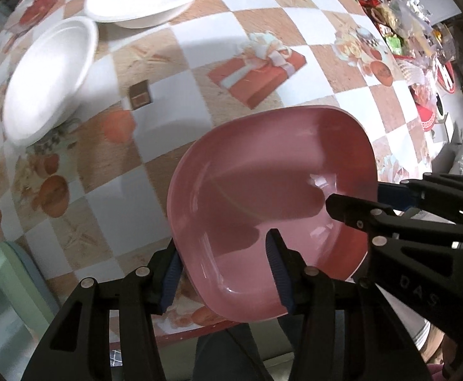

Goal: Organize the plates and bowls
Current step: 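Lift the pink plate with both grippers and carry it over the green plate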

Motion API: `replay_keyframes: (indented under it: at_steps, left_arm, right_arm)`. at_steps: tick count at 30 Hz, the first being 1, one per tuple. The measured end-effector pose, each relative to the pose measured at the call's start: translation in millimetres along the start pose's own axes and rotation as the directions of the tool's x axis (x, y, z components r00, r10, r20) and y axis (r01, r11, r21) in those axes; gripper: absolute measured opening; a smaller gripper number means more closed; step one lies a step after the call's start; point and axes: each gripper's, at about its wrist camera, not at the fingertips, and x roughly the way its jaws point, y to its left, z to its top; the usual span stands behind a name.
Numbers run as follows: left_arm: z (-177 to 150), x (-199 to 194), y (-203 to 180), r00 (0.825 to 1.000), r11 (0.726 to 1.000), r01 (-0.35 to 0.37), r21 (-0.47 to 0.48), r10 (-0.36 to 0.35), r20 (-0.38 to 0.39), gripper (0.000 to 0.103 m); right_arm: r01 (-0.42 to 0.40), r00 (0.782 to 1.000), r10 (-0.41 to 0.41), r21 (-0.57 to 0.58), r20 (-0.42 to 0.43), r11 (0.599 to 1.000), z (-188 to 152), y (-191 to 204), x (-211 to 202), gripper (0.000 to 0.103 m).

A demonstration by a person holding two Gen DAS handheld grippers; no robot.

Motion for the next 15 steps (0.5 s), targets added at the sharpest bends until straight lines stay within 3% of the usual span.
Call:
replay_keyframes:
  at_steps: [9,15]
  left_arm:
    - [-29,-14,36,0.999,0.998,0.005,-0.057,-0.003,0.036,0.054]
    - [-61,-37,83,0.998,0.995,0.008,-0.098,-0.002,0.064,0.054]
  right_arm:
    - [0.018,1.0,-0.018,-0.062,0.005,0.998,13,41,1,0.03]
    - [0.029,1.0,-0.028,-0.103,0.013,0.994,16,64,-5,0.03]
